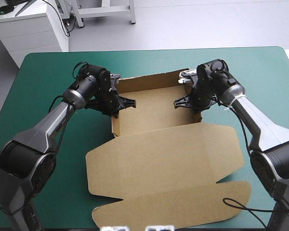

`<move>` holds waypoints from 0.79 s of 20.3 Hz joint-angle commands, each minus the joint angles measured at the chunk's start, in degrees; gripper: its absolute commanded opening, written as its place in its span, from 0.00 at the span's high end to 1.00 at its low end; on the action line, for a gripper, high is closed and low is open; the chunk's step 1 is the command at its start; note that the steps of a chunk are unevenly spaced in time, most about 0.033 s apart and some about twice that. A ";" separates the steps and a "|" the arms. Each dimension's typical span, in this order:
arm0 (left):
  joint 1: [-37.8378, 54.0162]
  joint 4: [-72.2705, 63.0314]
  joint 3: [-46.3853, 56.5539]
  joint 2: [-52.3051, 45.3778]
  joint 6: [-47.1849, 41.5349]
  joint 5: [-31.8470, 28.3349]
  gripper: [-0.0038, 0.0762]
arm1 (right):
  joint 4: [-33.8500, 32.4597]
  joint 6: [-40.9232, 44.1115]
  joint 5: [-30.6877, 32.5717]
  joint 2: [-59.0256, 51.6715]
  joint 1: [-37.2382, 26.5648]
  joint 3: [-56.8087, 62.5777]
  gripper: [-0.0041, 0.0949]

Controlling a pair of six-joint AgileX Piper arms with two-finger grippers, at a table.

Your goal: Fold the box

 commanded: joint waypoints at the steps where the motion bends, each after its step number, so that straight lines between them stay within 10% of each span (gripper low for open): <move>1: -0.55 -0.65 -1.90 -2.22 0.95 2.78 0.96 | 3.05 -1.18 0.85 -1.09 -0.35 -1.66 0.97; 16: -1.11 -0.68 -1.90 -1.09 -0.14 2.78 0.96 | 1.18 -2.02 0.32 -0.43 -0.37 -1.66 0.90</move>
